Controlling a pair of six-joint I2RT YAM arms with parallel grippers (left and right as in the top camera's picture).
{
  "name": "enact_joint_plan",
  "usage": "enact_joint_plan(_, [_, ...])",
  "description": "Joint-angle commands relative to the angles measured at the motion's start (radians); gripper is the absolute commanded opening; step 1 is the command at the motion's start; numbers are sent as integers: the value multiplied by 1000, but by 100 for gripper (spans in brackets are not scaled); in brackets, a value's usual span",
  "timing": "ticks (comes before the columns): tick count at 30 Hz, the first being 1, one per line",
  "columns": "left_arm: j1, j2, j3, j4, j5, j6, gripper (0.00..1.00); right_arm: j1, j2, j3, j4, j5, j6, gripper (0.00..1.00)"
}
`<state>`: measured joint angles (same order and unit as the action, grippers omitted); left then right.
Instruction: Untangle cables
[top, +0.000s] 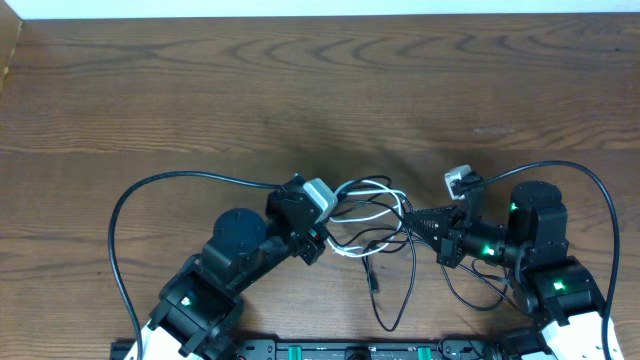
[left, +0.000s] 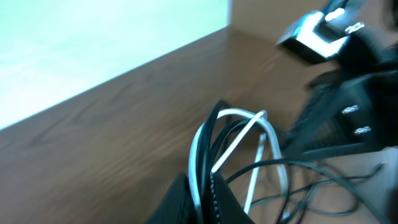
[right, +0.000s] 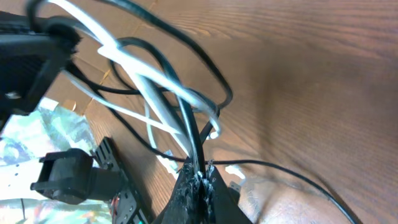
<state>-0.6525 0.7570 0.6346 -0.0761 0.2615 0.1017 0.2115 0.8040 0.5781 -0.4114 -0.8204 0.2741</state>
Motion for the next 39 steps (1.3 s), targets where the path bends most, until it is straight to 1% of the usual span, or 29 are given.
enact_joint_plan(1, [2,-11,13,-33,-177,-10,8,-8,-6,8,-3,26,55,1])
enact_joint_plan(7, [2,-11,13,-95,-279,-10,7,-8,-6,38,-4,106,77,1])
enact_joint_plan(13, [2,-11,13,-101,-282,-10,7,-13,-6,85,-2,214,126,1])
enact_joint_plan(17, [1,-11,13,-116,-281,-10,7,-26,-6,115,5,292,133,1])
enact_joint_plan(20, [1,-11,13,-129,-279,-10,8,-32,-8,134,51,352,129,1])
enact_joint_plan(23, [1,-11,13,-131,-233,-10,7,-32,-8,134,132,412,110,1])
enact_joint_plan(25, [1,-11,13,-125,-174,-10,7,-32,-8,134,161,468,87,1])
enact_joint_plan(28, [1,-11,13,-109,-72,-10,7,-32,-3,134,165,552,62,2])
enact_joint_plan(30, [1,-11,13,-94,-1,-10,8,-32,7,134,159,566,37,4])
enact_joint_plan(31, [1,-11,13,-83,42,-10,7,-32,13,134,156,565,35,9])
enact_joint_plan(33, [1,-11,13,-63,95,-10,7,-32,24,134,142,549,35,24])
enact_joint_plan(35, [1,-11,13,-45,119,-10,8,-32,32,134,122,517,35,47])
enact_joint_plan(36, [1,-11,13,-41,121,-10,8,-32,33,134,117,503,35,56])
enact_joint_plan(37, [1,-11,13,-38,121,-10,7,-32,34,134,109,485,35,67])
enact_joint_plan(38, [1,-11,13,-36,121,-10,7,-32,34,134,105,471,35,73])
enact_joint_plan(39, [1,-11,13,-35,121,-10,8,-32,34,134,101,457,35,77])
